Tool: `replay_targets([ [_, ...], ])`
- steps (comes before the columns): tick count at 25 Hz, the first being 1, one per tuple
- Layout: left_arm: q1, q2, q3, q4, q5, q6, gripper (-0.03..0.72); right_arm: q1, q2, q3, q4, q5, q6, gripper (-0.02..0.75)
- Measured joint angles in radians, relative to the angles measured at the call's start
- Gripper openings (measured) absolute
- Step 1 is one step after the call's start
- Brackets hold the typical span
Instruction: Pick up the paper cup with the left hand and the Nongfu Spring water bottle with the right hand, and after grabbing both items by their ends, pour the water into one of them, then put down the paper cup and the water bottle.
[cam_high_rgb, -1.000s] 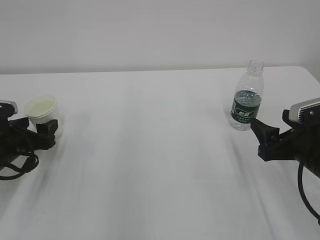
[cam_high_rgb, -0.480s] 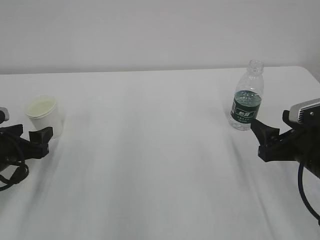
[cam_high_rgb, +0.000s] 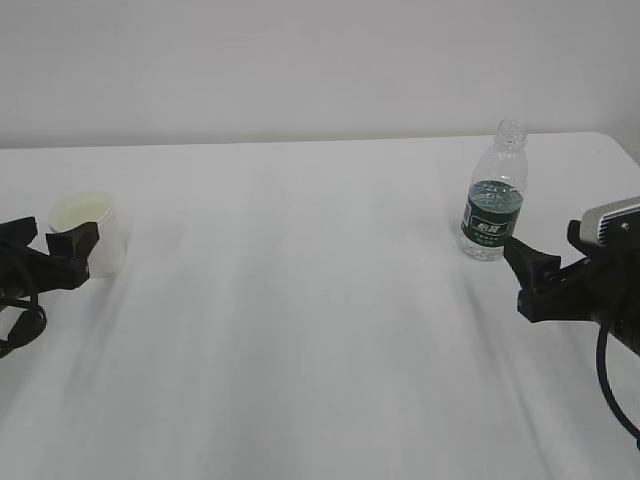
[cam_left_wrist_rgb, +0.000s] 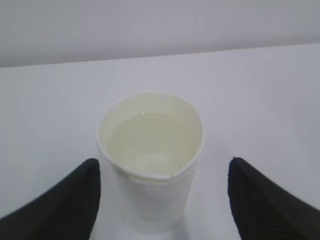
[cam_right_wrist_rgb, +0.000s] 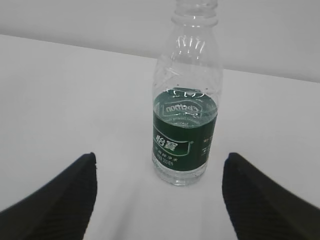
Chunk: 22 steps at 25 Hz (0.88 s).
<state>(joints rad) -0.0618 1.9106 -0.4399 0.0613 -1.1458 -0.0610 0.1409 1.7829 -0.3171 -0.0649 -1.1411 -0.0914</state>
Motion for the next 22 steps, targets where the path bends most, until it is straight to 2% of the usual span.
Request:
replay_targets([
  [8, 0.0, -0.096, 0.0, 0.002, 0.0, 0.0, 0.577, 0.0, -0.006, 0.0, 0.009, 0.0, 0.0, 0.593],
  [22, 0.0, -0.258, 0.005, -0.004, 0.006, 0.0, 0.577, 0.0, -0.156, 0.0, 0.033, 0.006, 0.0, 0.593],
])
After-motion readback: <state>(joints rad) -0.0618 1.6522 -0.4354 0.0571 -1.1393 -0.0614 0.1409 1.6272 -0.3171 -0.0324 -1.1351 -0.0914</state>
